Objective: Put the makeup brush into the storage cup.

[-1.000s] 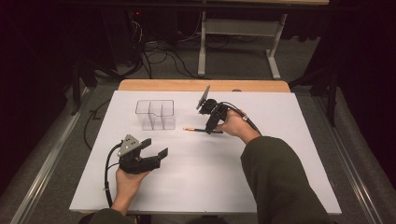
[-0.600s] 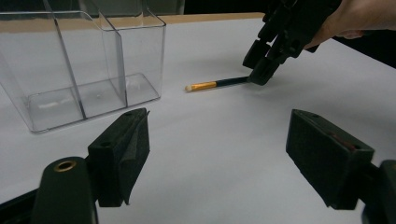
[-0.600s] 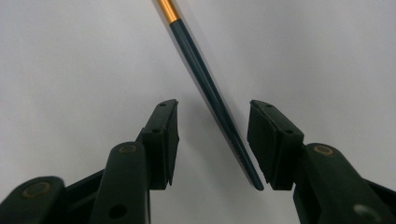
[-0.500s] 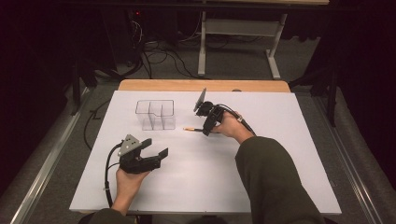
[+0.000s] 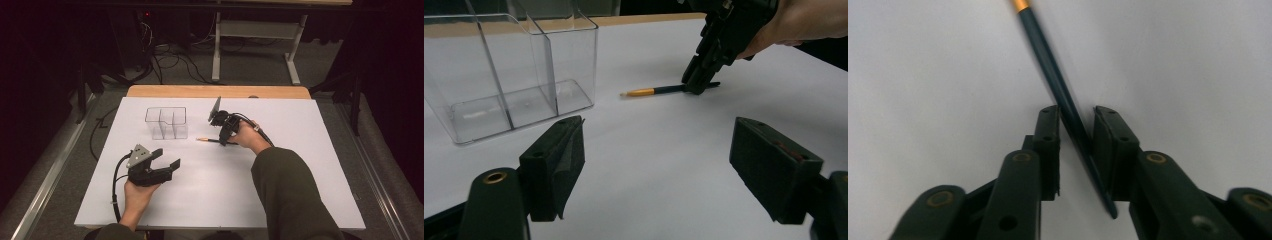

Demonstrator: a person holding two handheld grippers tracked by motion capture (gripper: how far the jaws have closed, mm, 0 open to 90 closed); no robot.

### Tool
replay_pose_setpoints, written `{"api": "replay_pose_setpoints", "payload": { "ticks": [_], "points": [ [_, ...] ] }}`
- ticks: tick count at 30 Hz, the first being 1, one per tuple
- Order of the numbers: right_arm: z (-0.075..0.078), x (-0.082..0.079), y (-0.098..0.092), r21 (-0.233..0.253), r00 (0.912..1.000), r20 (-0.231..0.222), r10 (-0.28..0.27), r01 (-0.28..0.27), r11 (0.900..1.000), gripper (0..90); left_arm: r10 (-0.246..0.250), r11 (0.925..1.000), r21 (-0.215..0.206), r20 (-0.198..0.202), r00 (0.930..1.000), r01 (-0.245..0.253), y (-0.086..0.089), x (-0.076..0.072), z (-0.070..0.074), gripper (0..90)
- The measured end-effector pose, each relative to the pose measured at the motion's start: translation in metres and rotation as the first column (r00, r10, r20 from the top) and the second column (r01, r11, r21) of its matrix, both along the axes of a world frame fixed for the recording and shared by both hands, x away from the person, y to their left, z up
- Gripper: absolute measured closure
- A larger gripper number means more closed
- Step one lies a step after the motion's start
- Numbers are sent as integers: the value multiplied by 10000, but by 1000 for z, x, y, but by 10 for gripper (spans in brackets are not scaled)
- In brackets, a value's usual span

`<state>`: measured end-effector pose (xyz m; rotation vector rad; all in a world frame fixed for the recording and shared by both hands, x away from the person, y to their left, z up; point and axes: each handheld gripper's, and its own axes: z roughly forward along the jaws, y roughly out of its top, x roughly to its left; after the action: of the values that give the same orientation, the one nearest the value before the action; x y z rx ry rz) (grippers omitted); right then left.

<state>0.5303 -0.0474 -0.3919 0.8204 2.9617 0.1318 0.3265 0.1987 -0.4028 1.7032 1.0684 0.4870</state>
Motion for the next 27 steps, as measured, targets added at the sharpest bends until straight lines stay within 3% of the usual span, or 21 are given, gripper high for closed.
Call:
{"api": "replay_pose_setpoints", "payload": {
  "ticks": [6,20,27],
  "points": [
    [-1,-2,-2,6,9999,4,156,-156,9999,852,-25,10000,25,4,10000,25,0,0,0,225],
    [2,-5,-6,47,9991,240,336,-337,9994,861,-59,10000,52,-68,10000,59,0,0,-1,226],
    [15,-7,-12,867,9988,458,191,-231,9960,861,-16,10000,61,-70,10000,16,0,0,-1,227]
  ]
}}
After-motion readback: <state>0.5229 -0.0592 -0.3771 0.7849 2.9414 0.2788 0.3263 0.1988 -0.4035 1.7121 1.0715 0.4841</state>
